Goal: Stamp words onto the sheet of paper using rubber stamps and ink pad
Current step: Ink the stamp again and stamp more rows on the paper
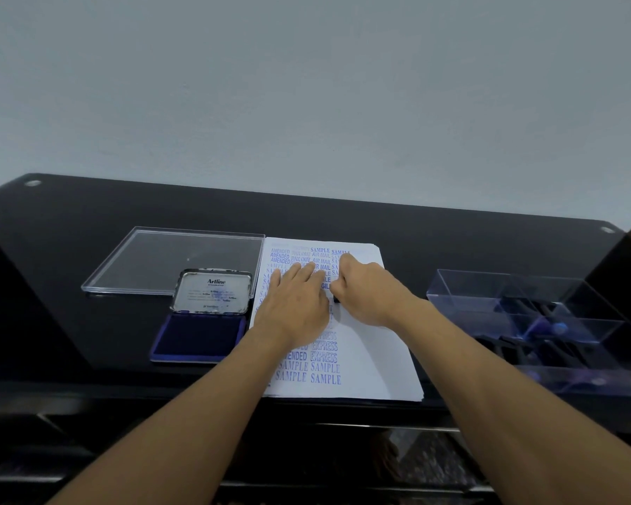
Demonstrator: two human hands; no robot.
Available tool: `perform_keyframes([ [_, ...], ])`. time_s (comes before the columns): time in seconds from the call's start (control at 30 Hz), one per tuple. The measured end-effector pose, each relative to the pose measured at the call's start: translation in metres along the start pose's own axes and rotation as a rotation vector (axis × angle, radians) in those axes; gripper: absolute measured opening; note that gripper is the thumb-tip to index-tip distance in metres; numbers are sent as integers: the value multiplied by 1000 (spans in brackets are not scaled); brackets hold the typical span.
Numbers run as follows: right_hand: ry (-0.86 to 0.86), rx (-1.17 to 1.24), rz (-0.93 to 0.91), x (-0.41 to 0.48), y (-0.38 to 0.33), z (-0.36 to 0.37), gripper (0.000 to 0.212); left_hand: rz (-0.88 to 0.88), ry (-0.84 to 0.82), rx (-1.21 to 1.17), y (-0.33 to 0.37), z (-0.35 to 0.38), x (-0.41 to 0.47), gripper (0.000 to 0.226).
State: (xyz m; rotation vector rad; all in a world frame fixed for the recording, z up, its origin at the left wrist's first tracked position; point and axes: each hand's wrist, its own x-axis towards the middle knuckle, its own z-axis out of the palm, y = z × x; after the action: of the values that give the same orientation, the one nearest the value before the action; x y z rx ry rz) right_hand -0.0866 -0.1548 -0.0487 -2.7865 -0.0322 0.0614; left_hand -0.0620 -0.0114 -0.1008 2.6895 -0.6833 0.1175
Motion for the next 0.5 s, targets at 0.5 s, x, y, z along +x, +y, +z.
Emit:
perform_keyframes([
  [0.5,1,0,11,1,-2,-1,14,0,-30,-13,0,-1,1,49],
])
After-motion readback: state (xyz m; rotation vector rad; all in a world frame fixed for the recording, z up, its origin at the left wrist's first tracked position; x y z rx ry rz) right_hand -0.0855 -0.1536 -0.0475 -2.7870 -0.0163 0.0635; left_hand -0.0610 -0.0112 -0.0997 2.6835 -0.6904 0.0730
